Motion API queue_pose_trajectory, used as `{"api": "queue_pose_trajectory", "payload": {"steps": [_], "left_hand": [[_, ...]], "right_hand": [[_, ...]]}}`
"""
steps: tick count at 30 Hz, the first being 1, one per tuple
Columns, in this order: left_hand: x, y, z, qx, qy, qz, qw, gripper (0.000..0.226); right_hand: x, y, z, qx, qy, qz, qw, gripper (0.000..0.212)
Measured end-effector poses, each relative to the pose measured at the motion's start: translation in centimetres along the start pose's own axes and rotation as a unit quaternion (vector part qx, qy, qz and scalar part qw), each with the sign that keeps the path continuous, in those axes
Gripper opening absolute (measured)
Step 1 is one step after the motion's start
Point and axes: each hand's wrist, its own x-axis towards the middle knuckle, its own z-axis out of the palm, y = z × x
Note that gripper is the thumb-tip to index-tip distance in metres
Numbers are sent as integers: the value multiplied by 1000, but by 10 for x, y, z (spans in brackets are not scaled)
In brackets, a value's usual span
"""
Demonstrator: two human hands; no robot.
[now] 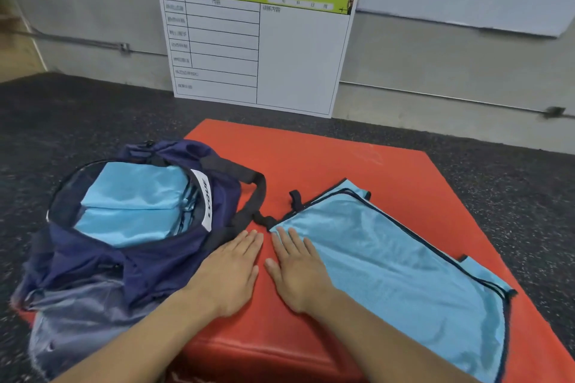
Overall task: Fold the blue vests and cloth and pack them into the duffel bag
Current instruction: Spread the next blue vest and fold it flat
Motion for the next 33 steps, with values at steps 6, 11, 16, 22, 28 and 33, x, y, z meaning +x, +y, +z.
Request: {"api": "queue_pose_trajectory", "payload": {"steps": [6,11,16,22,28,33], "left_hand": [[10,-7,-3,-28,2,2,1000,85],[13,-11,-2,-29,3,-6,1000,86],[10,1,-9,-13,-43,-16,999,75],[1,12,-7,-6,-42,4,999,95],[4,10,-6,-5,-40,15,999,100],[10,13,-10,-5,-55,18,998,99]], "right_hand": [[97,25,-39,50,16,150,987,61],[69,19,-28,14,23,111,993,57],[3,17,4,0,38,146,989,85],[-43,23,13,2,86,174,981,97],[-22,20,13,14,87,187,978,98],[23,12,2,59,59,238,968,69]]}}
